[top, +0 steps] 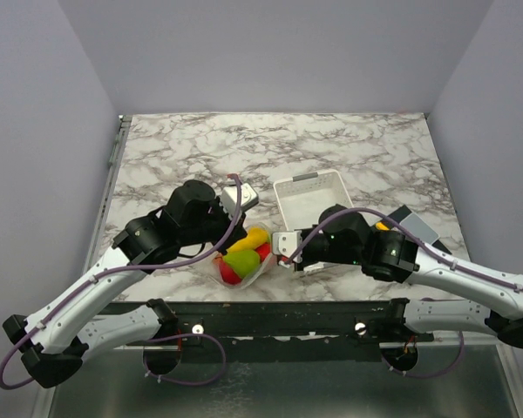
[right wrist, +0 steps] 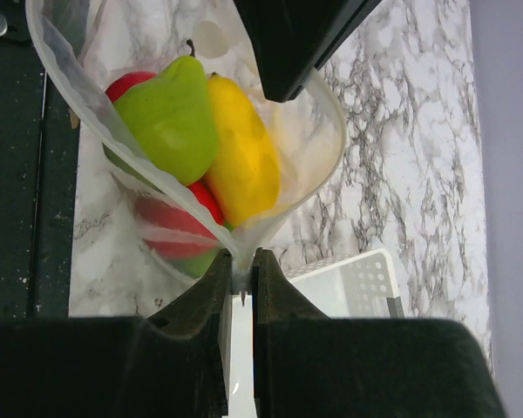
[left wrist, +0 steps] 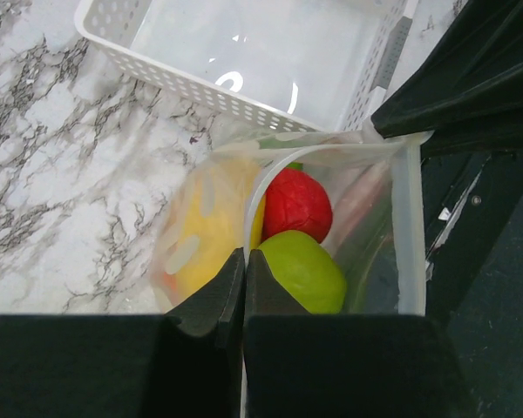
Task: Place the food in the zip-top bag and seal the zipper
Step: Zip the zipper food storage bag.
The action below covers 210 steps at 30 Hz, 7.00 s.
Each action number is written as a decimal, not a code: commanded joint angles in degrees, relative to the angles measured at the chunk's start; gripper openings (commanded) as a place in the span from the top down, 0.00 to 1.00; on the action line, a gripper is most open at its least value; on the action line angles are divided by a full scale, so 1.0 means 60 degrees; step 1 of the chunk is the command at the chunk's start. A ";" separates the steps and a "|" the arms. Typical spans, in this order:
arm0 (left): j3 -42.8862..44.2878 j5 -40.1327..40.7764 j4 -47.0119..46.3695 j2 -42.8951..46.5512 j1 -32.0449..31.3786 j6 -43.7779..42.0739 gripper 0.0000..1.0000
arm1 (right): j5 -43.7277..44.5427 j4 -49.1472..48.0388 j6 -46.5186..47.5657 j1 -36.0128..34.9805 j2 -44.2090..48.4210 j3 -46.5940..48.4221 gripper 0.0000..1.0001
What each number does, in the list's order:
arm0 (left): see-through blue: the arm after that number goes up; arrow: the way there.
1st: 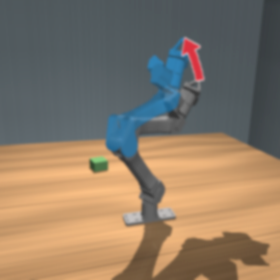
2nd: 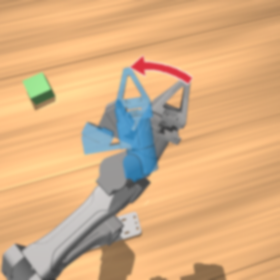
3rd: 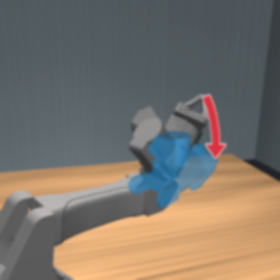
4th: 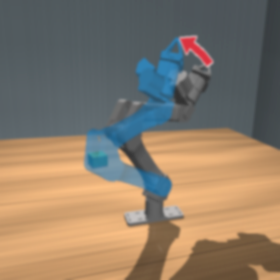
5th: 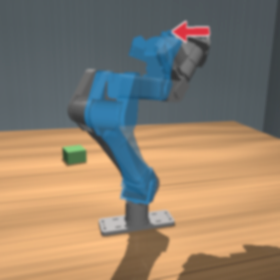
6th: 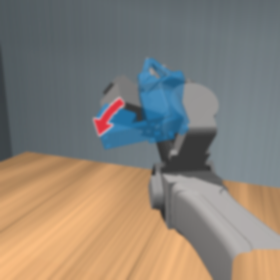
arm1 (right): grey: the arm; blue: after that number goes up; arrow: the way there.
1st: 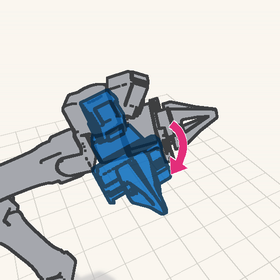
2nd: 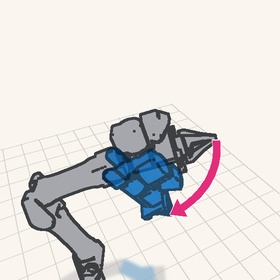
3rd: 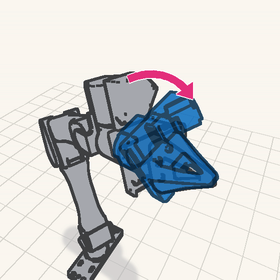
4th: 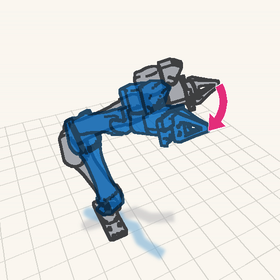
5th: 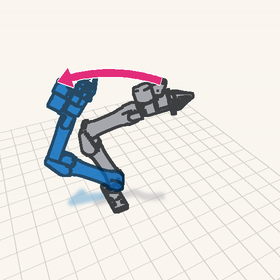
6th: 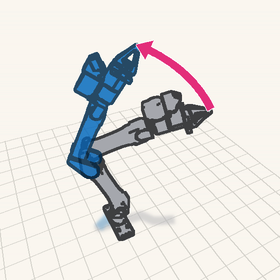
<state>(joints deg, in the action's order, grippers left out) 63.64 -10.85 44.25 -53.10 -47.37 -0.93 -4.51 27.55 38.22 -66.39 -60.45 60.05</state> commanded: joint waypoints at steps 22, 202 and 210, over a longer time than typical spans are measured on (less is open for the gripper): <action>0.1111 -0.0192 0.0600 0.1900 -0.0037 -0.0121 0.79 | -0.2390 0.5898 -0.2567 -0.0040 -0.1842 0.5159 0.99; 0.1074 -0.3948 -0.0737 0.1309 -0.0039 0.0109 0.90 | -0.2964 -0.0854 -0.4202 -0.0048 -0.0327 0.2298 0.99; 0.1397 -0.3761 -0.0895 0.1409 -0.0038 0.0052 0.46 | -0.3265 -0.0383 -0.4291 -0.0049 -0.0466 0.2728 0.99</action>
<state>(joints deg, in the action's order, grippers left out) 69.73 -34.02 41.25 -45.23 -47.64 -0.27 -21.39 24.77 12.93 -66.39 -63.11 73.89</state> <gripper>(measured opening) 0.492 0.011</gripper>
